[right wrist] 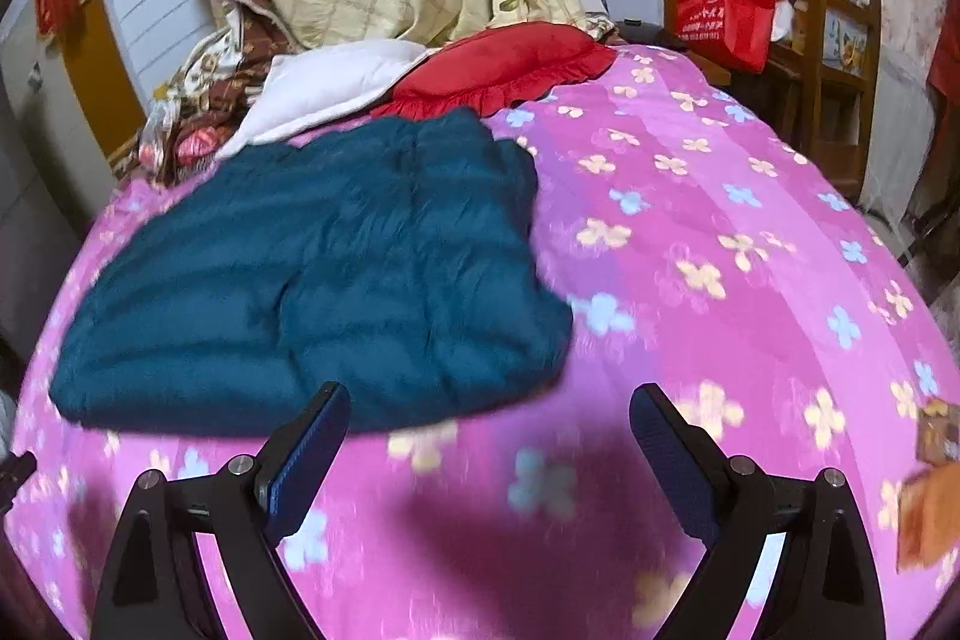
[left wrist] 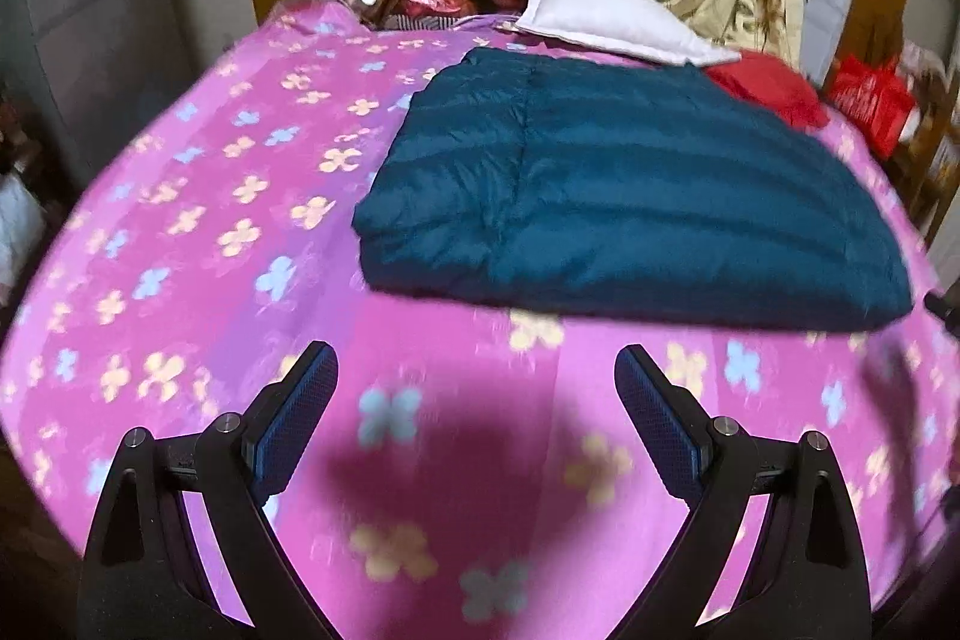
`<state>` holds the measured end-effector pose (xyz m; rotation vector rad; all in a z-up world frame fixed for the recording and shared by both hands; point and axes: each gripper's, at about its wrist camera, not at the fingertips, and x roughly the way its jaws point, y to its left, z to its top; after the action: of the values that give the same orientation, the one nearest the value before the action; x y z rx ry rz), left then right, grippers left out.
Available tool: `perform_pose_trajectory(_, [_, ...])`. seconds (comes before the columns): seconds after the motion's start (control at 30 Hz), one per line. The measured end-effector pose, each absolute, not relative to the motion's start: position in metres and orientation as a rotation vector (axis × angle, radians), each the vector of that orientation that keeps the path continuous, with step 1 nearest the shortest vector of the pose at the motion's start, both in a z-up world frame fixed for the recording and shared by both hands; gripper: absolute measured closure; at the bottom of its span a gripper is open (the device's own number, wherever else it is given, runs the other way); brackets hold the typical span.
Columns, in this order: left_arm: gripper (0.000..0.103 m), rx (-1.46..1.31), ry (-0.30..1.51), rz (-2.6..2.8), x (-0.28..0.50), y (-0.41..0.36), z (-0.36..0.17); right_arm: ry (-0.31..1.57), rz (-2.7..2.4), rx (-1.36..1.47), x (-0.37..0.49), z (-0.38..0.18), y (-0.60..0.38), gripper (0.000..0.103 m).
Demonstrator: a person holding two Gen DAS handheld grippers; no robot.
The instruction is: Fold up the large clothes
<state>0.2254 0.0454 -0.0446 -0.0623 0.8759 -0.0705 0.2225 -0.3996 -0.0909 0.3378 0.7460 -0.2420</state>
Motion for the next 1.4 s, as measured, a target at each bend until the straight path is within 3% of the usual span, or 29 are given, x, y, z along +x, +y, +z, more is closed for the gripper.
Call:
perform_pose_trajectory(0.5, [0.009,-0.448,1.014,-0.281,0.382,0.107,-0.083,0.876,-0.045,0.681,0.327,-0.144,-0.468,0.009])
perform_pose_trajectory(0.93, [0.004,-0.47,1.091,-0.396,0.416,0.083,-0.115,0.872,0.048,0.664,0.364,-0.156,-0.451,0.005])
perform_pose_trajectory(0.97, [0.008,-0.454,1.096,-0.384,0.416,0.08,-0.115,0.874,0.046,0.653,0.365,-0.156,-0.448,0.005])
perform_pose_trajectory(1.0, [0.019,-0.439,1.1,-0.37,0.414,0.077,-0.114,0.873,0.045,0.649,0.365,-0.156,-0.447,0.006])
perform_pose_trajectory(1.03, [0.026,-0.429,1.103,-0.361,0.413,0.074,-0.112,0.871,0.049,0.651,0.364,-0.156,-0.445,0.012])
perform_pose_trajectory(1.1, [0.051,-0.372,1.08,-0.335,0.407,0.067,-0.1,0.863,0.058,0.653,0.361,-0.155,-0.444,0.023])
perform_pose_trajectory(1.17, [0.063,-0.332,1.063,-0.321,0.403,0.062,-0.092,0.858,0.064,0.646,0.356,-0.152,-0.444,0.04])
perform_pose_trajectory(1.27, [0.069,-0.299,1.048,-0.29,0.392,0.057,-0.083,0.852,0.074,0.659,0.346,-0.144,-0.445,0.056])
perform_pose_trajectory(1.4, [0.07,-0.279,1.047,-0.266,0.375,0.057,-0.082,0.866,0.076,0.645,0.334,-0.138,-0.439,0.059])
